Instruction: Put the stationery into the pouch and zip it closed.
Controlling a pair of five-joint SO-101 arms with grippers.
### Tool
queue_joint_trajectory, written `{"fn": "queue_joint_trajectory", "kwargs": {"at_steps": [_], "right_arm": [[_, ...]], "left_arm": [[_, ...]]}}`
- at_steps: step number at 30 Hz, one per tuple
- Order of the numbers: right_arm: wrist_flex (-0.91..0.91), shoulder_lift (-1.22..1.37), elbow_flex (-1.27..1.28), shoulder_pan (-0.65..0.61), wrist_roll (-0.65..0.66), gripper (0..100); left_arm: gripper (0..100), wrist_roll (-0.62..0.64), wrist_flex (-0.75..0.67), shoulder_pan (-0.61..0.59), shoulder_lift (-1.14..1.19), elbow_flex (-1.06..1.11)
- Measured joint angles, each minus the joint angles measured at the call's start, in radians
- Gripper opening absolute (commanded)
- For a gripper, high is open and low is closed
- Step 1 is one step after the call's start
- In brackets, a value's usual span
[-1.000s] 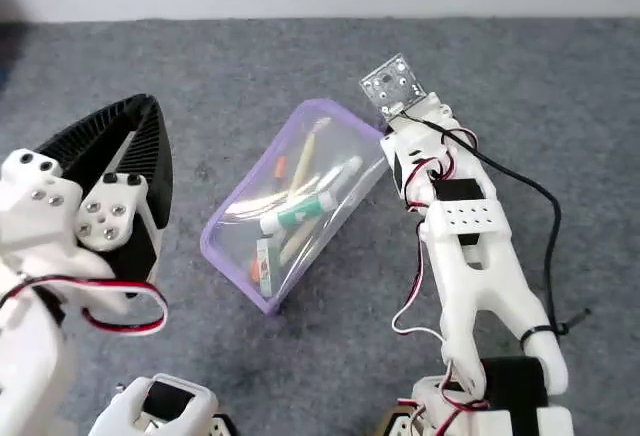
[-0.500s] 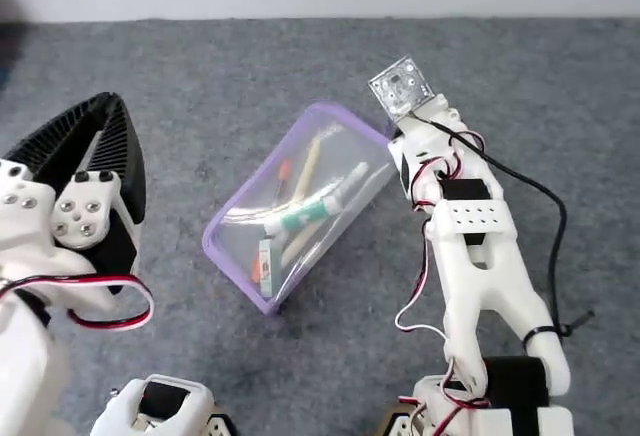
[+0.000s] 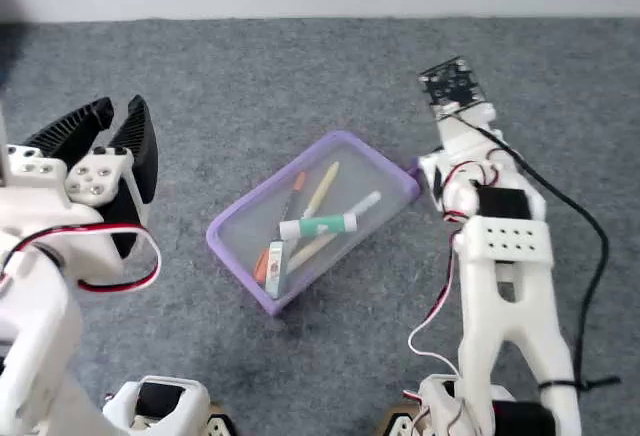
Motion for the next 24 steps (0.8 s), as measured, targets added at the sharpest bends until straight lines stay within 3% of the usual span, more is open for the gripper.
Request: {"fn": "queue_joint_trajectory", "kwargs": {"at_steps": [7, 12, 18, 24], "right_arm": [[0.137, -0.107, 0.000, 0.000, -0.097, 16.5], [0.226, -0.163, 0.000, 0.000, -0.181, 0.2], [0.327, -0.178, 0.000, 0.000, -0.305, 0.8], [0.439, -0.261, 0.000, 0.000, -0.428, 0.8]], "left_arm": [[9, 0.011, 0.000, -0.002, -0.006, 0.057], [9, 0.011, 0.000, 0.002, 0.000, 0.201], [1, 0.011, -0.058, 0.002, 0.005, 0.491], [1, 0.011, -0.083, -0.002, -0.035, 0.626]]}}
